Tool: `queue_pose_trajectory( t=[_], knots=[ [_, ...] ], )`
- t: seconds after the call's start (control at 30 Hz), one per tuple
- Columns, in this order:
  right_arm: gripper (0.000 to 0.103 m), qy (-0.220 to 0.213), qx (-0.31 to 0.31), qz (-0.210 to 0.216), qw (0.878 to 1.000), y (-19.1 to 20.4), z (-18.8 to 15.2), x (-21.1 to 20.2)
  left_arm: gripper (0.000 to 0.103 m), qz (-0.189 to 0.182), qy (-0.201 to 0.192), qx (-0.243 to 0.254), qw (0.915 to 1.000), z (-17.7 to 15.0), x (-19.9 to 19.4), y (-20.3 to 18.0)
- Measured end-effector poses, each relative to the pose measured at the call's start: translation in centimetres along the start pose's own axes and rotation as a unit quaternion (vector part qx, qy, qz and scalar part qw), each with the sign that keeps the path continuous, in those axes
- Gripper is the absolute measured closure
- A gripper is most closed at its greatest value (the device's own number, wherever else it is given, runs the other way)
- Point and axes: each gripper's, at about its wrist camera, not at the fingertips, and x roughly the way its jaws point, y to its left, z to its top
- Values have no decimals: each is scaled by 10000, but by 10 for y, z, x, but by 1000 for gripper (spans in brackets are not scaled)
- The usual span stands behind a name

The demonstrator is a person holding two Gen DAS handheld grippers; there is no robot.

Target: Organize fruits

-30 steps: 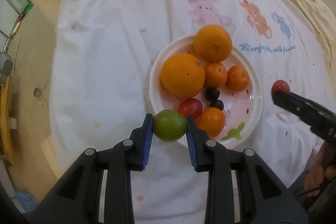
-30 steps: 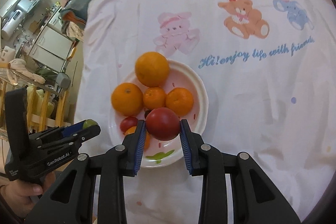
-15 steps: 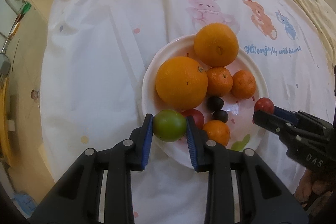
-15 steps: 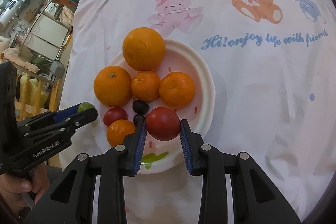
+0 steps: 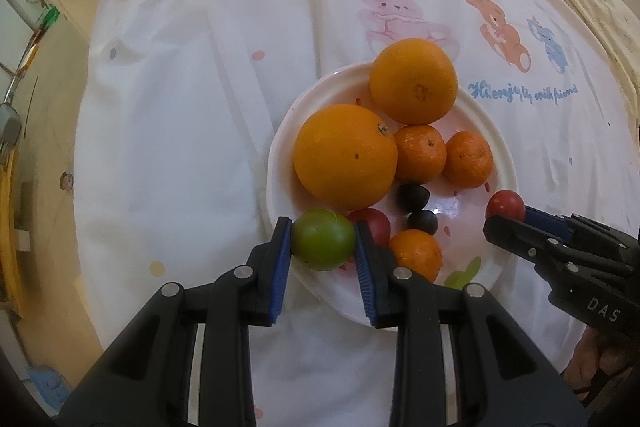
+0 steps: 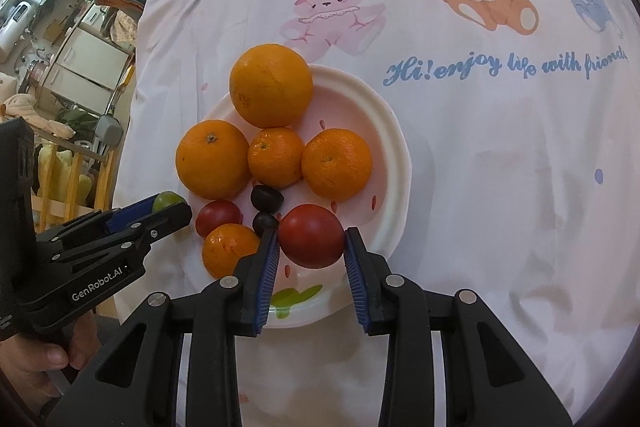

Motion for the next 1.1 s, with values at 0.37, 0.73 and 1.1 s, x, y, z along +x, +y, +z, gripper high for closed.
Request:
queue_pose_trajectory(
  t=[0.37, 0.73, 1.1],
  knots=[
    [63, -5, 63, 60, 10000, -1, 1, -1, 33, 135, -83, 6, 9999, -1, -5, -2],
    [22, -688, 274, 89, 9972, -12, 10, -40, 26, 472, -629, 187, 9967, -7, -30, -10],
    [3, -1729, 175, 157, 9847, 6, -24, -104, 26, 333, -1559, 54, 9872, -27, -99, 9]
  ],
)
